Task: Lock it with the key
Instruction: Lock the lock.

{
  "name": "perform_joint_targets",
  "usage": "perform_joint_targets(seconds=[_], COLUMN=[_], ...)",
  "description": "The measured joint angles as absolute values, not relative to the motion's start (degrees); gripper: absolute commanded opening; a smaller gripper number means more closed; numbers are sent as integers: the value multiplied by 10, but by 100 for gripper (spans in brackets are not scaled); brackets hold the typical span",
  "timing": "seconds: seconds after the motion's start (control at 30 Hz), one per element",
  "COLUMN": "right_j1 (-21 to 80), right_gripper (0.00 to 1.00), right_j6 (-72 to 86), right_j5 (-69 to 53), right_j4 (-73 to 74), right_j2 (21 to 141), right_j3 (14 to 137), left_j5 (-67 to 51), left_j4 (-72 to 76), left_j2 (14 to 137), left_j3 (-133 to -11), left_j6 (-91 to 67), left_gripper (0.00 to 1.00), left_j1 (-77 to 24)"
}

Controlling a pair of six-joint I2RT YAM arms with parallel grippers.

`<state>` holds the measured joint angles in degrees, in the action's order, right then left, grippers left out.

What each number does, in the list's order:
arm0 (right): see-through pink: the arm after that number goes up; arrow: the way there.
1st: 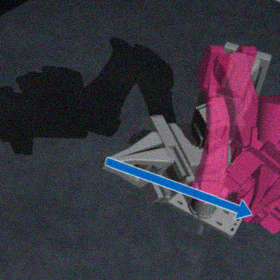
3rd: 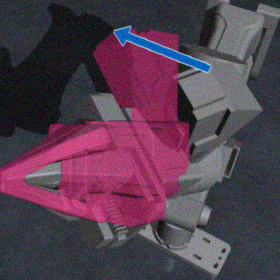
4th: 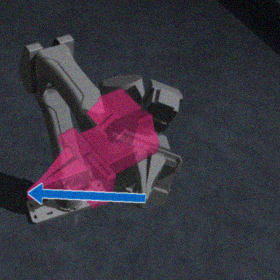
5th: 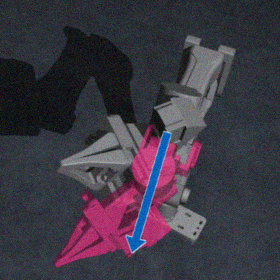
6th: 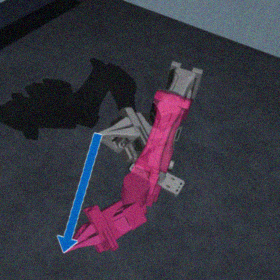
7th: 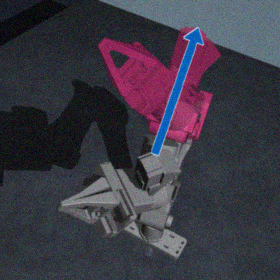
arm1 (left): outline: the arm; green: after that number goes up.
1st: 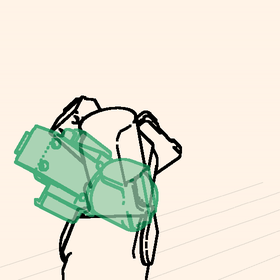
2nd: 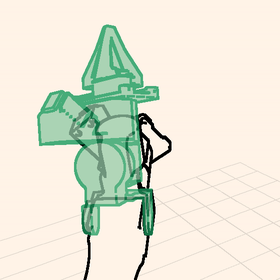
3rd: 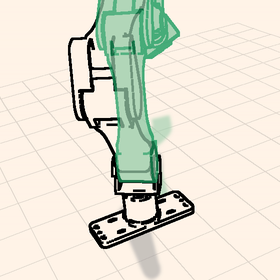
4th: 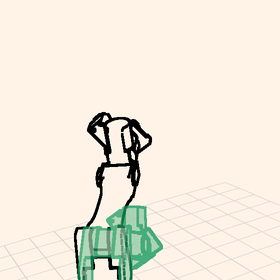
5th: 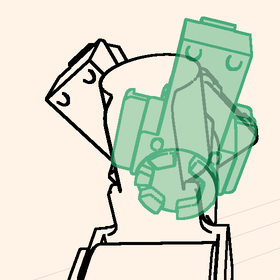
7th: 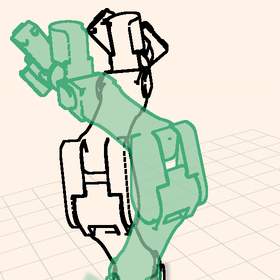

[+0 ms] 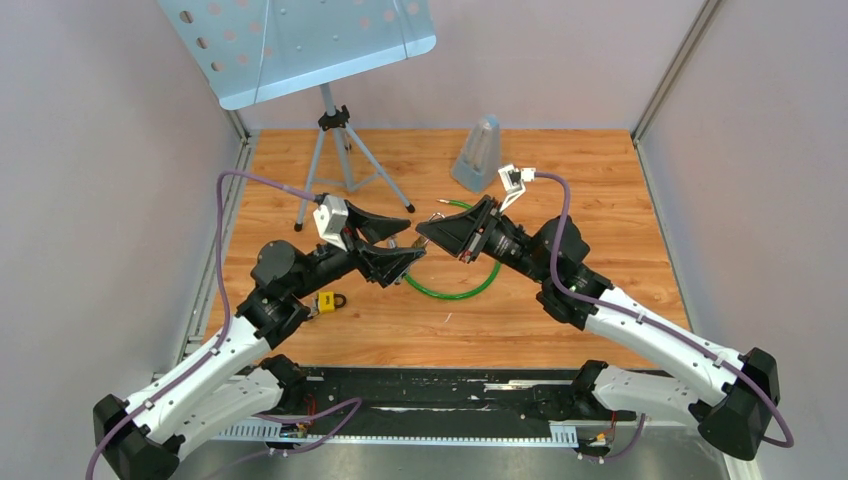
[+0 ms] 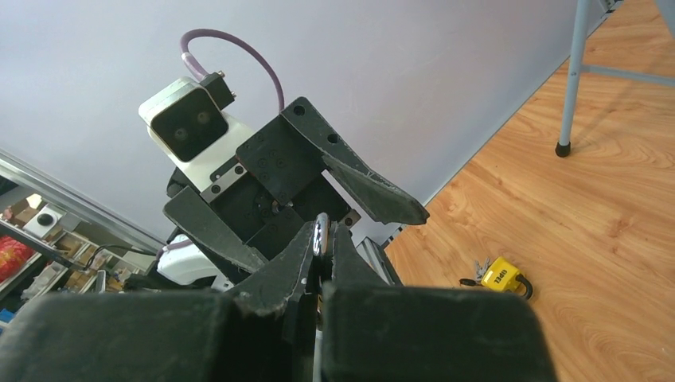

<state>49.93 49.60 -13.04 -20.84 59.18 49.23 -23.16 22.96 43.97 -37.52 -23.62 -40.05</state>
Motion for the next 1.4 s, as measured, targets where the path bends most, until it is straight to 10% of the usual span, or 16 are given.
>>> perform_joint_targets(seconds=[0.43, 0.7, 1.0, 1.4], right_j1=[500, 500, 500, 499], right_gripper=[0, 0, 0, 0], right_j6=[509, 526, 537, 553], right_j5=[-131, -111, -95, -67], right_j4=[-221, -217, -208, -190], right_j2=[592, 595, 601, 615], right_j3=[492, 492, 492, 496], left_j5=[-262, -291, -295, -277], left_j4=[253, 300, 299, 296], left_j2=[457, 471, 475, 487], left_j3=[-372, -352, -352, -352], left_j6=[-254, -263, -254, -253], left_gripper=[76, 48, 50, 0], left_j1=[-401, -401, -401, -401])
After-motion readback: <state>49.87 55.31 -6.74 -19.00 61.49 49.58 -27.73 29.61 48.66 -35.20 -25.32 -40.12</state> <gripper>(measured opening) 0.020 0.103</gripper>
